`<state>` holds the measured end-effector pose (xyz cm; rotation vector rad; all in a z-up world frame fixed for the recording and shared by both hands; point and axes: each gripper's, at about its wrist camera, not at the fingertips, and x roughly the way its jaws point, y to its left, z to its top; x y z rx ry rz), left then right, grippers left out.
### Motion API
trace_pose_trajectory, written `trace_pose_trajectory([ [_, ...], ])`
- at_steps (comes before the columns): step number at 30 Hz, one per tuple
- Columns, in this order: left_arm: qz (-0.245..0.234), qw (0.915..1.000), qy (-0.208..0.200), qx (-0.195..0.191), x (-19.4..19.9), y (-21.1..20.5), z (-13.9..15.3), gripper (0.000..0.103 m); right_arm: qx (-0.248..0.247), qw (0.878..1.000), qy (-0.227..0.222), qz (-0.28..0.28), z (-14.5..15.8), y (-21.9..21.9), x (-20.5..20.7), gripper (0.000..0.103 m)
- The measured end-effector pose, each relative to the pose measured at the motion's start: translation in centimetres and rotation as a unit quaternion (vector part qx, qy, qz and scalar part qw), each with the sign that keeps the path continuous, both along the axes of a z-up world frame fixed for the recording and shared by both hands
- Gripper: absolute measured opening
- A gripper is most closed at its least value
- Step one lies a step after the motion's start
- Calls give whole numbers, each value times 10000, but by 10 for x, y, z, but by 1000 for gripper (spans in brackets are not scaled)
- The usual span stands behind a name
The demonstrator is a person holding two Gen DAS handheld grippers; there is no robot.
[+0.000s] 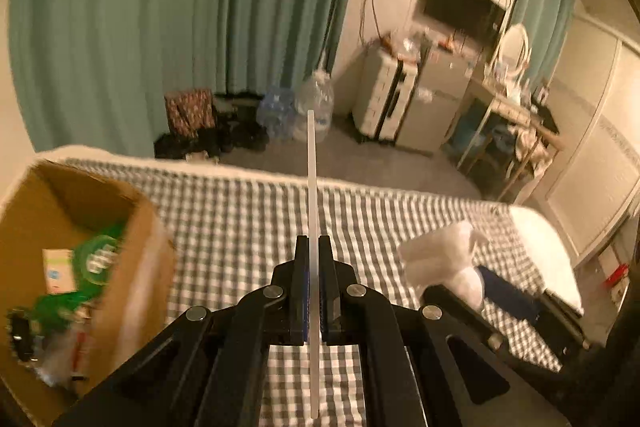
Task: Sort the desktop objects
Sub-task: 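Carry the comb and plush toy into the cardboard box and release them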
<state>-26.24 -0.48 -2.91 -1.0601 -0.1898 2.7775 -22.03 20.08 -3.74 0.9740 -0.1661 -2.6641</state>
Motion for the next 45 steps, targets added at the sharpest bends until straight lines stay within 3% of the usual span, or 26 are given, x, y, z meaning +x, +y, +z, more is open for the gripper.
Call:
trace_pose_trajectory([
  [5,149,9996,229,-103,30,-47,48,3,86,9987,379,340,48,-45,40,52],
  [11,478,9977,379,-282,64,-118,68,3,210,9939,679,839,81,-114,73,52],
  [20,1108,9929,-114,-422,79,-211,13,3,438,9870,463,1476,64,-200,77,52],
  [24,1166,9919,-341,-368,73,-232,-15,3,455,9850,295,1641,47,-221,65,52],
  [32,1091,9919,-494,-431,64,-245,-44,7,463,9829,-8,1783,17,-251,28,52],
  [34,1040,9929,-488,-312,66,-248,-45,25,416,9831,-43,1782,15,-256,22,52],
  [36,1205,9913,-441,-307,67,-255,-47,73,357,9834,28,1778,16,-260,16,53],
  [37,1360,9894,-344,-369,70,-258,-47,78,318,9837,108,1764,19,-262,14,55],
  [40,1490,9880,-194,-355,77,-265,-43,86,286,9858,407,1604,28,-265,11,83],
  [45,1630,9858,-207,-351,86,-271,-34,93,57,9871,581,1489,47,-261,10,88],
])
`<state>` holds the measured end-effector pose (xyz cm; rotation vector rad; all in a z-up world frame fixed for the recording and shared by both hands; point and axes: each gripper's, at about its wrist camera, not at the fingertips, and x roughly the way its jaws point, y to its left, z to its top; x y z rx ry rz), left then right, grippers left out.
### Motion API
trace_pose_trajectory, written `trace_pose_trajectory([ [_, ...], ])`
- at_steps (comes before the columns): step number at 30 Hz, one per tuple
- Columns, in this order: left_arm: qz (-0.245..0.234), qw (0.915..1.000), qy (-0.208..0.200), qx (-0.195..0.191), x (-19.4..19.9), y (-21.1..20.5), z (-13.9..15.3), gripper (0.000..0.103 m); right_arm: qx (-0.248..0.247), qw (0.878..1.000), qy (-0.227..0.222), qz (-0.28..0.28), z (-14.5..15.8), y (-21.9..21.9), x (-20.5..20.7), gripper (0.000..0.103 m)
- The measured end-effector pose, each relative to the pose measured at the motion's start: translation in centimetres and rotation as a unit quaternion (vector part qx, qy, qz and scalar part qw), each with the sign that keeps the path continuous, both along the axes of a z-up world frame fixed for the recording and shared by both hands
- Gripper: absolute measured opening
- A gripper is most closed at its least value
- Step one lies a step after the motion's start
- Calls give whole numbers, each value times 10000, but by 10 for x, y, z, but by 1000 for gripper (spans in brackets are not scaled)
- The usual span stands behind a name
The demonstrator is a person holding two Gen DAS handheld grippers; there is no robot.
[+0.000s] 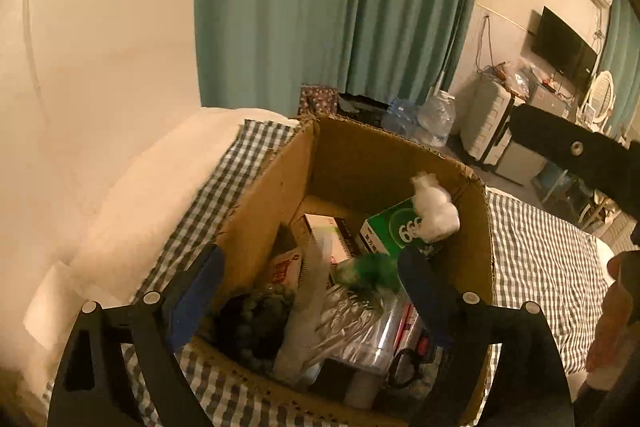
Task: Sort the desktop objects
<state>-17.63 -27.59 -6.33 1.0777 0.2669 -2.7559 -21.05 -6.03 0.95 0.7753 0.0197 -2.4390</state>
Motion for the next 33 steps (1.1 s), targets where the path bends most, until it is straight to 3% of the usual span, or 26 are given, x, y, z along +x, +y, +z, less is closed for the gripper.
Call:
trace_pose_trajectory([
  [5,-103,9992,267,-288,19,23,22,103,-58,9995,-132,-294,12,33,21,103],
  [10,-523,9959,533,-519,45,72,39,103,176,9954,-140,-932,10,86,49,103],
  [16,-697,9942,638,-515,68,122,27,103,677,9798,-185,-1871,-24,156,97,103],
  [20,-759,9938,428,-688,70,150,7,103,639,9725,-291,-2221,-42,193,110,103],
  [25,-708,9945,233,-732,69,161,-8,103,445,9702,-463,-2335,-51,216,117,103],
  [33,-571,9953,114,-780,66,152,-14,103,616,9728,-397,-2199,-56,206,116,103],
])
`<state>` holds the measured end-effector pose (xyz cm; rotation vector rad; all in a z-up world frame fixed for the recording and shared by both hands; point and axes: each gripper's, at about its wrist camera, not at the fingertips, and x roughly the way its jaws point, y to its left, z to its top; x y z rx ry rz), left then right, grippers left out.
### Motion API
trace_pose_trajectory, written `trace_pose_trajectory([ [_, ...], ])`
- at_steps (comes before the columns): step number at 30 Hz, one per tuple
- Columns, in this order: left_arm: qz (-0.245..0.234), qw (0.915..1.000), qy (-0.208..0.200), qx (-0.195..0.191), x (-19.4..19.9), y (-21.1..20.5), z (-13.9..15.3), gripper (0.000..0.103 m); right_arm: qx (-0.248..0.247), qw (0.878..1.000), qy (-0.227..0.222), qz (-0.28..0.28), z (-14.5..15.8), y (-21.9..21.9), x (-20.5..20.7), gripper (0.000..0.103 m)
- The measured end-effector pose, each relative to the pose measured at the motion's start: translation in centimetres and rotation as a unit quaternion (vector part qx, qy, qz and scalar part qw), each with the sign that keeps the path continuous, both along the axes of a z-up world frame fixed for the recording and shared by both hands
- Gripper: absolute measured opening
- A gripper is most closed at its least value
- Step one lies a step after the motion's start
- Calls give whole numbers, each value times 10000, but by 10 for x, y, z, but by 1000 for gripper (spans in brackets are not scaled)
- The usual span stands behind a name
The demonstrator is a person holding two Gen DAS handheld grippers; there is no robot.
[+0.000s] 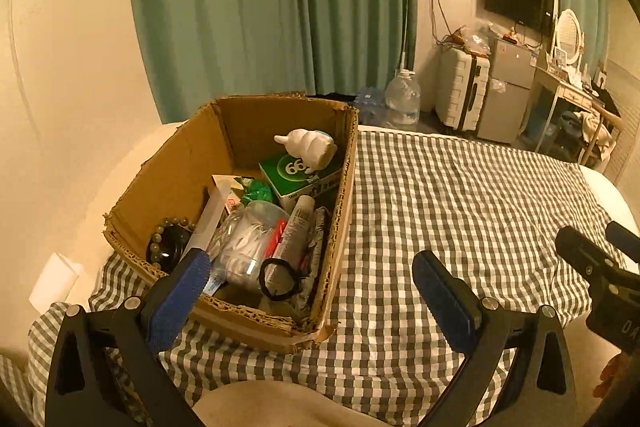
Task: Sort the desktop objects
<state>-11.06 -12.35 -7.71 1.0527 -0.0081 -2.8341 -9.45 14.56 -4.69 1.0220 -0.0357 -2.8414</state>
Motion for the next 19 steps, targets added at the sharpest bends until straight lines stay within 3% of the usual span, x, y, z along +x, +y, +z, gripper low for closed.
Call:
trace_pose_trajectory([
  [9,44,9999,-107,105,-3,-7,-1,103,32,9999,-26,111,0,-6,2,103],
  [19,-45,10000,49,74,3,-3,1,103,-100,9998,-74,133,3,-1,4,103],
])
